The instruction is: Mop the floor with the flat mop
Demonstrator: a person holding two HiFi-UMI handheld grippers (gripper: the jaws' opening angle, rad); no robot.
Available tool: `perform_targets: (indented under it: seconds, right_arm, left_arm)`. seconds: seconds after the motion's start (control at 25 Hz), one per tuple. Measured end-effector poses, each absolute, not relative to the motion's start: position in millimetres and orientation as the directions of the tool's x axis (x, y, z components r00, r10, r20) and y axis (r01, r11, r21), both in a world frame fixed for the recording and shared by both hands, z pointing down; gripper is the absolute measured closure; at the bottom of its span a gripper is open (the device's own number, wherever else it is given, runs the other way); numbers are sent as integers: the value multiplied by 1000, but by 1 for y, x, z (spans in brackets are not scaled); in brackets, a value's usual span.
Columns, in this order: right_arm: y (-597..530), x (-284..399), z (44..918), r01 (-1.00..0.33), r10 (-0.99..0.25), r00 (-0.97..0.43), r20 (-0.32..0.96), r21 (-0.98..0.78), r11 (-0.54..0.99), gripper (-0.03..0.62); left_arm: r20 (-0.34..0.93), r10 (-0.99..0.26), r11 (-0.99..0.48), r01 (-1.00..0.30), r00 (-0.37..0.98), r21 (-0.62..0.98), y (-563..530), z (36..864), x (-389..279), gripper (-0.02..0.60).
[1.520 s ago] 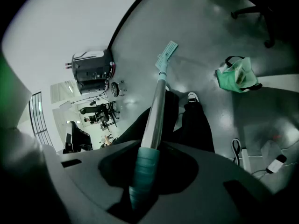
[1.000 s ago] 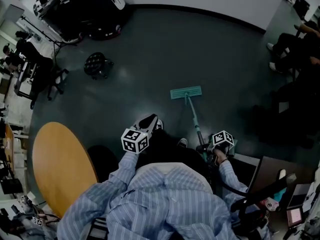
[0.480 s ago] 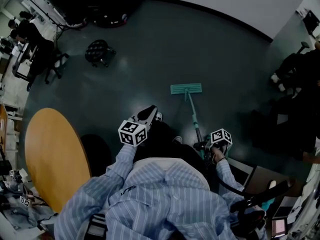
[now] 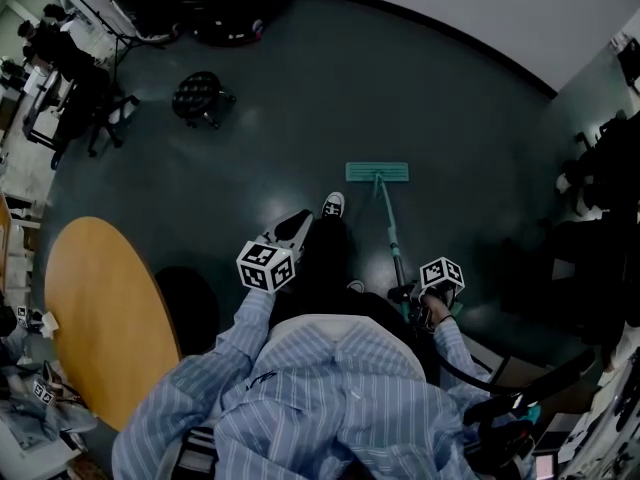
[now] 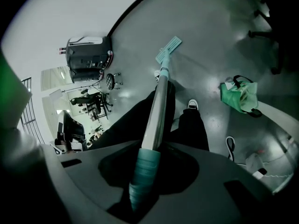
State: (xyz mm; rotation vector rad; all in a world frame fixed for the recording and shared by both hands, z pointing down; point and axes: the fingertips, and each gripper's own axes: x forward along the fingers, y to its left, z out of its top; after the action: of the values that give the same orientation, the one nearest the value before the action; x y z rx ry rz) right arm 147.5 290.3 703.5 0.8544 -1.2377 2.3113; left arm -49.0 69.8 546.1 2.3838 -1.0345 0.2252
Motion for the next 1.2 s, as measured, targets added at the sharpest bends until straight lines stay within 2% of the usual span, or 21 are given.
perform_targets:
  seconds: [0.2, 0.6, 0.92, 1.2]
  right_arm:
    - [248, 143, 681, -535, -5, -752, 659, -614, -580, 508]
    - [65, 142, 680, -530, -13, -746, 666, -606, -594, 508]
    - [-97, 160, 683, -570, 5, -717, 697, -582, -581, 510]
    - [-225, 169, 705, -602, 24, -696, 717, -565, -564, 510]
  left_arm:
    - [365, -606, -561, -705, 707, 433, 38, 546, -47, 551]
    - [403, -516, -609, -655, 756, 447, -109, 560, -30, 551]
    - [426, -449, -631, -616, 785, 471, -213, 564, -16, 551]
    - [445, -438, -601, -623, 781, 501, -269, 577, -18, 551]
